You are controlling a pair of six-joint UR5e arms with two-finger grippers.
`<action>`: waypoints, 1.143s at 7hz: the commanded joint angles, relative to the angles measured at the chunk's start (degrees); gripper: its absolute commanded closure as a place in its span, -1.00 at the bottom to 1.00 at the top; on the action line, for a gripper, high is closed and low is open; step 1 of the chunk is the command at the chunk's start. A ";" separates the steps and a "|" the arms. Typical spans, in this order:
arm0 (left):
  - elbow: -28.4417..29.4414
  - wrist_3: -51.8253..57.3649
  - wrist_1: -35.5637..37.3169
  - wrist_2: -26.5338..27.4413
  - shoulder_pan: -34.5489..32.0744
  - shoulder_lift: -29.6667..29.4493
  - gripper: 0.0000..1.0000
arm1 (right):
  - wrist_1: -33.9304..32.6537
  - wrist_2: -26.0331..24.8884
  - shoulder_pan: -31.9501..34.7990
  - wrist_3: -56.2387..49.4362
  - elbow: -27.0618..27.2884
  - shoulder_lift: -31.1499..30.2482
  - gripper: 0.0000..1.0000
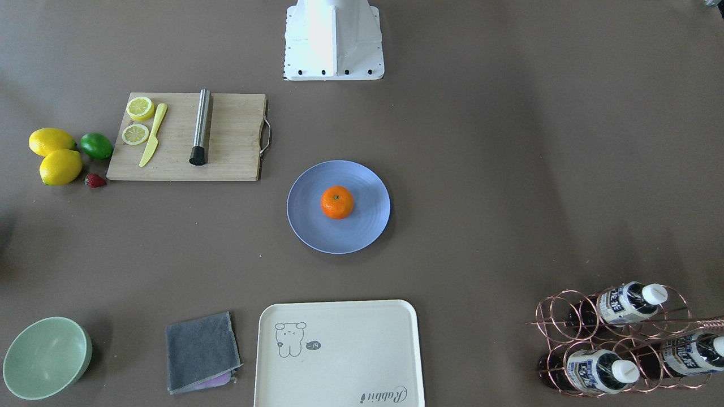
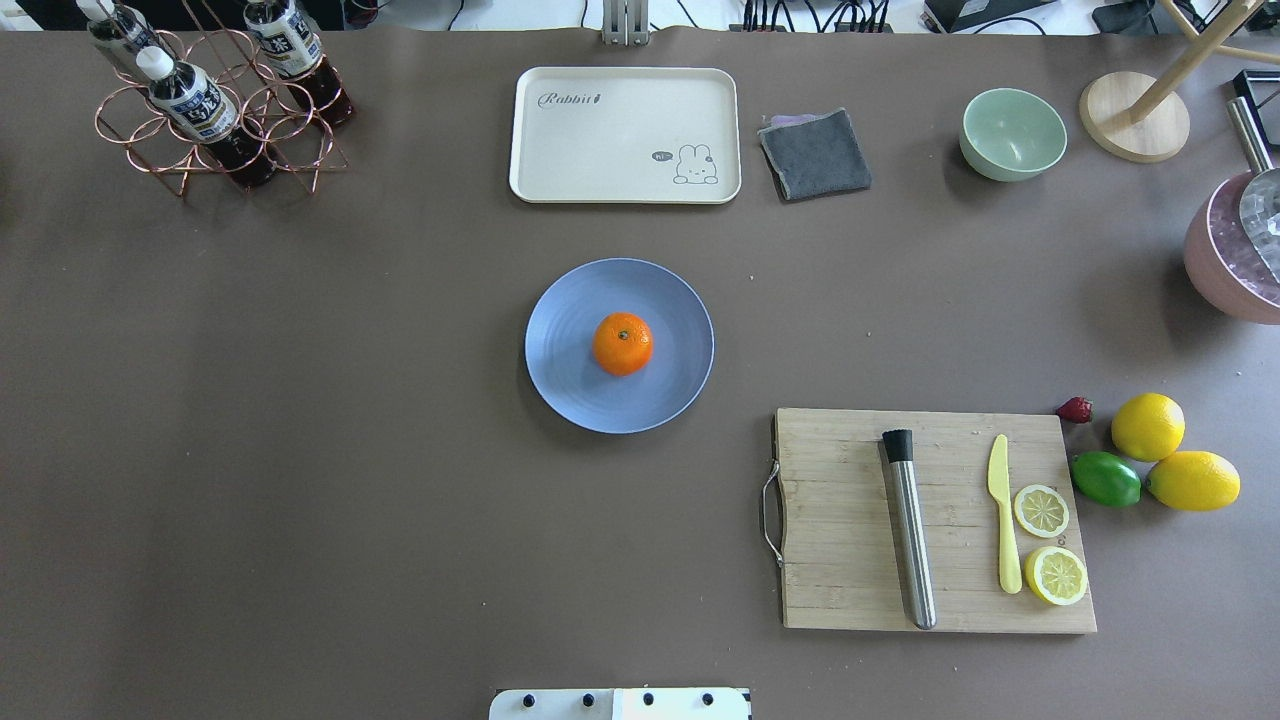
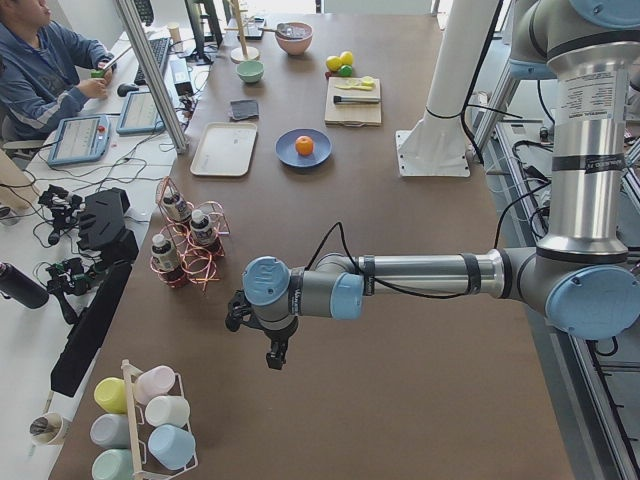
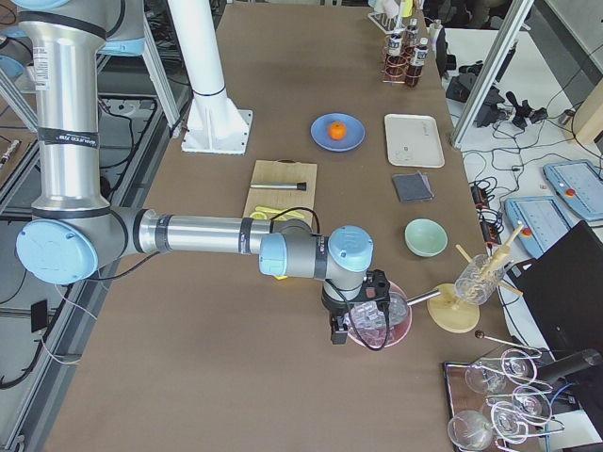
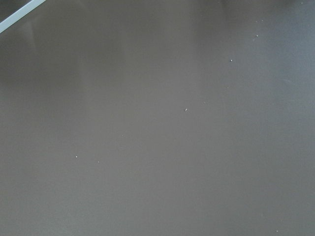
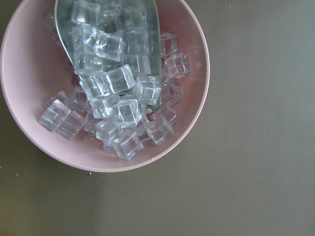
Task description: Pick orange to plate
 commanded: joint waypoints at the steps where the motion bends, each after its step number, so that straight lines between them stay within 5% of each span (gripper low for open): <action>1: 0.38 0.08 -0.08 0.28 -0.05 -0.05 -0.99 | 0.01 0.27 -0.06 0.14 0.00 -0.04 -1.00; 8: 0.29 -0.19 -0.26 1.43 -0.58 0.56 -0.99 | -0.08 0.45 -0.06 0.06 -0.09 -0.83 -1.00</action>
